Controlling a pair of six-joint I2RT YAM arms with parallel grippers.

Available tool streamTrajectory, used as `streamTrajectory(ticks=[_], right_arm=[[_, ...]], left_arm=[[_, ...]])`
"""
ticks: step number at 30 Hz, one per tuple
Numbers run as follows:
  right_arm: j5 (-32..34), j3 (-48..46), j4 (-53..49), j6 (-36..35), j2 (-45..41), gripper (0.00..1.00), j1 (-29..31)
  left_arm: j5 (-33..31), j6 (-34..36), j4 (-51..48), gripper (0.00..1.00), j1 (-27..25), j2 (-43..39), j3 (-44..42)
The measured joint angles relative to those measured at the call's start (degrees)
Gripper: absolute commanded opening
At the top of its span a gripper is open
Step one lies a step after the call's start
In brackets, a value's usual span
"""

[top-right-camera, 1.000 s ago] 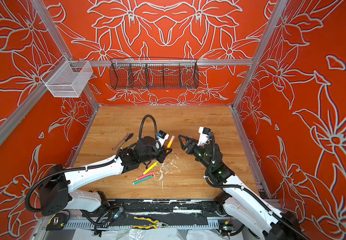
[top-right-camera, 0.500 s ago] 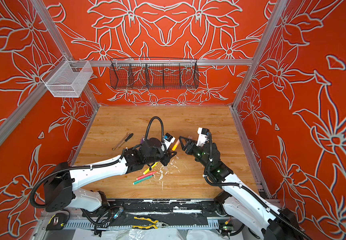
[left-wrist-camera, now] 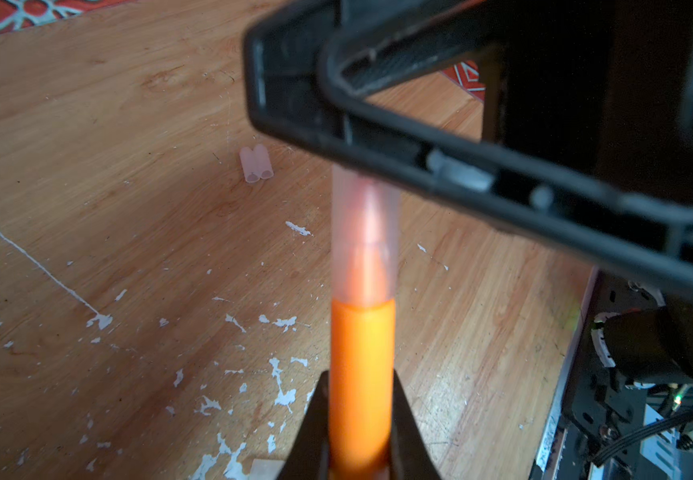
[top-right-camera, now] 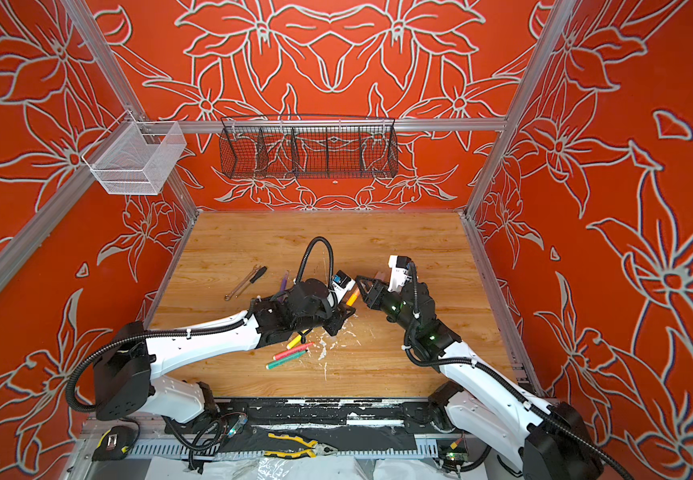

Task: Insert the pens into the pen caps
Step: 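Press the cap down onto the held highlighter with the right gripper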

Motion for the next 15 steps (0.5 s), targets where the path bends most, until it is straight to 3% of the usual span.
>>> streamTrajectory(ticks=[11,15], right_arm=[[-2.2,0.2,3.4,1.0,3.8,0.04,-0.1],[-2.1,0.2,4.2,1.4,4.9,0.01,-0.5]], left_arm=[[-2.1,-0.5,-0.5,0.00,-0.1,0.7,0.0],[-4.3,-0.6,-1.0,0.00,-0.1,1.9,1.1]])
